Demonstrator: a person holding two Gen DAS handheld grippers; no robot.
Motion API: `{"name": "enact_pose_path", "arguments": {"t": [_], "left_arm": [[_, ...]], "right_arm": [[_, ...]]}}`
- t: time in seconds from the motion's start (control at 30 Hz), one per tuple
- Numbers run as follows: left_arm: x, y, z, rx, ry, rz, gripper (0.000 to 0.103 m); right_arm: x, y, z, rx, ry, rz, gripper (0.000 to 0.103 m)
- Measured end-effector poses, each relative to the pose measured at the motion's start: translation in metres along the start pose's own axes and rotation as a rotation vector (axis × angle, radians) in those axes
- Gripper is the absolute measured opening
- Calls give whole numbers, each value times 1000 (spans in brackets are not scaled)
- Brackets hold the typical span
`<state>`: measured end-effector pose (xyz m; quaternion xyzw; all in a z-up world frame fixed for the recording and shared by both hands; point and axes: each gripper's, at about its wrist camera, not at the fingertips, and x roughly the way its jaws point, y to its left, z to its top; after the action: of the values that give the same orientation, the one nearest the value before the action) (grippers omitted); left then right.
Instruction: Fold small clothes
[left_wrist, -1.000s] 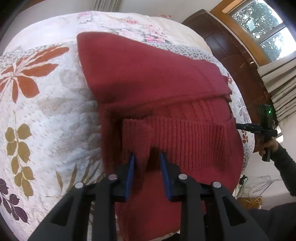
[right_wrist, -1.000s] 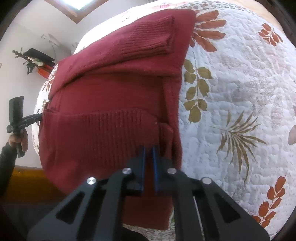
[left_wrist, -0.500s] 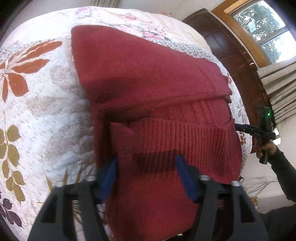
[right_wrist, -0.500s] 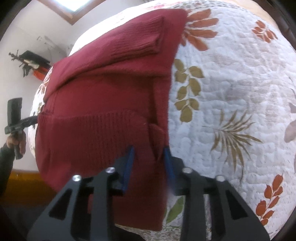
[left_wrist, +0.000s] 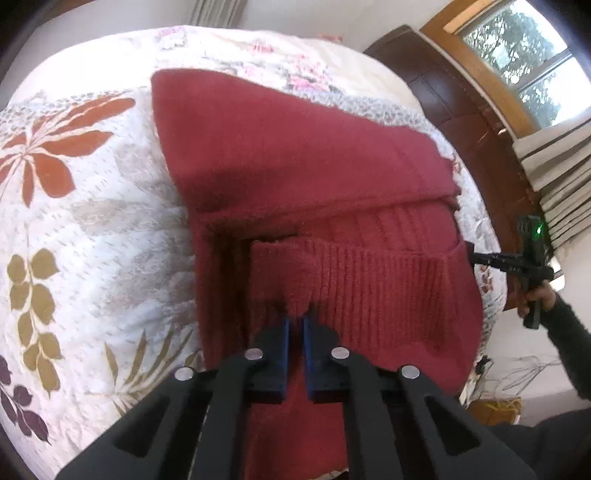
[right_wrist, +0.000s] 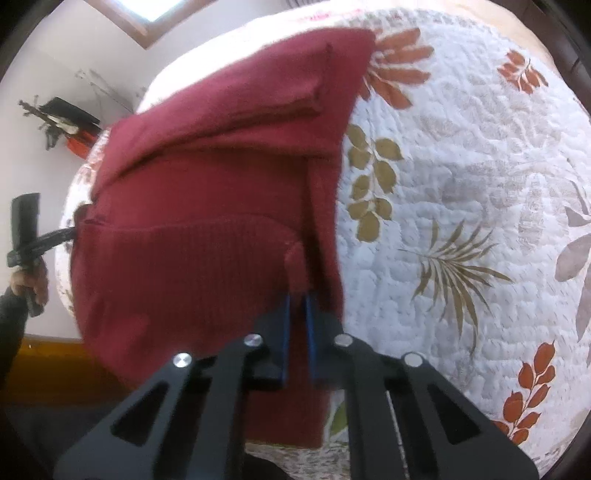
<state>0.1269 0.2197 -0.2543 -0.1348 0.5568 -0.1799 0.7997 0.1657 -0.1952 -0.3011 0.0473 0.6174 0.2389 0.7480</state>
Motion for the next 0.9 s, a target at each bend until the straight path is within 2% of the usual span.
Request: {"name": "enact_pose_path", "arguments": {"t": [0.13,0.27,0.5,0.53,0.57,0.6,0.67,0.9], "left_arm": [[-3,4,-6,-26,-15,-27,6],[6,8,-6,-45,13,-29,6],[20,22,1,-95,47,-81,12],[20,25,2,-109,51,-93,12],[20,26,2,-113,51,-95,12],[19,25,1,-112,51,-95,10],[13,21,0,-94,34,-84,6],[-46,7,-10,-110,-106,-121,5]], "right_arm": [[2,-3,-1,0,-4,5,6],[15,-7,3,20,15,8,21],[32,-17,13,104,43,105,22],[33,-19,14,113,46,120,22],[32,-17,14,106,44,118,11],[28,-15,16,92,40,111,6],[16,-10,16,79,16,98,5],[-48,2,17,71,-122,90,5]]}}
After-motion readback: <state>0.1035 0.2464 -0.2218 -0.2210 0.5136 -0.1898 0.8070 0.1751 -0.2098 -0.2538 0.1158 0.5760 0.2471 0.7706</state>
